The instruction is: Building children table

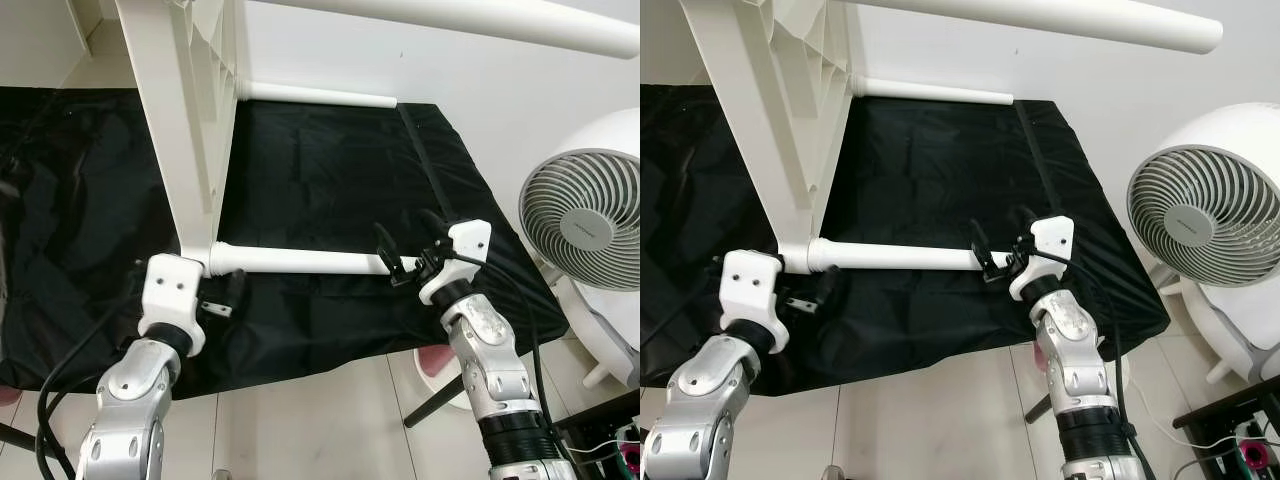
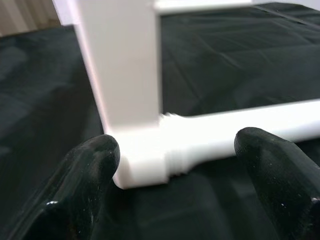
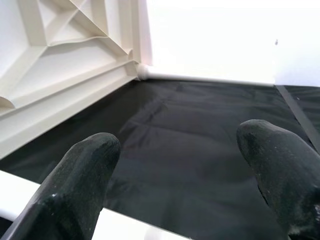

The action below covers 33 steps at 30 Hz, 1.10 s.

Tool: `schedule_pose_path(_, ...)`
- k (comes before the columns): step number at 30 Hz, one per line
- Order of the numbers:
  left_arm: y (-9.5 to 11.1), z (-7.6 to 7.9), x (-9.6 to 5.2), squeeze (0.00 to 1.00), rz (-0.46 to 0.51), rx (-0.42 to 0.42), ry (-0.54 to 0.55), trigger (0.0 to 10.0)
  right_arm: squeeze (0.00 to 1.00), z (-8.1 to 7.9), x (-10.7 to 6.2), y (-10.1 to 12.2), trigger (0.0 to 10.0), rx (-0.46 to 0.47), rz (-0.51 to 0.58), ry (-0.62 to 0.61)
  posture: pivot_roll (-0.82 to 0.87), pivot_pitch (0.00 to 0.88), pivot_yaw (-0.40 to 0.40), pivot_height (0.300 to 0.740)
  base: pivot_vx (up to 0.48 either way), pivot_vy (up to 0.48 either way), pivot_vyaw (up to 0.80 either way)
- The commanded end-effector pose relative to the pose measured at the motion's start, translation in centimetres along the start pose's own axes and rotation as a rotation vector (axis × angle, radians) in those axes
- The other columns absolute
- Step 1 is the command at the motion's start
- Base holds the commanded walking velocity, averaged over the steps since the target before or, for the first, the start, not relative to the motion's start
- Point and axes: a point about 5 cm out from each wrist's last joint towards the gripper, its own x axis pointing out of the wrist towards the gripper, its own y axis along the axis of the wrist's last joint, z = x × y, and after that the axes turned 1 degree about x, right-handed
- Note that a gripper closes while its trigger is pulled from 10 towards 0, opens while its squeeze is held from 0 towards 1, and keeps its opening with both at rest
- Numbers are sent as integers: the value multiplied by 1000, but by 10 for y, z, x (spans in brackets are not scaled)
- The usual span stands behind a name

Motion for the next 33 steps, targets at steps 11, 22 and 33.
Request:
schedule_pose_path(11,6,-11,23,0,2,-3,332,10000,0,-2,1,-4,10000,19,-20,0,85,110,-92,740,0,0,0)
schedule_pose_path(22,16,-10,40,0,32,13,377,10000,0,-6,1,-4,10000,32,-20,6,77,106,-91,740,0,0,0)
schedule_pose_path(33,24,4,63,0,69,-17,349,10000,0,-9,2,-5,10000,34,-28,26,65,112,-97,740,0,0,0)
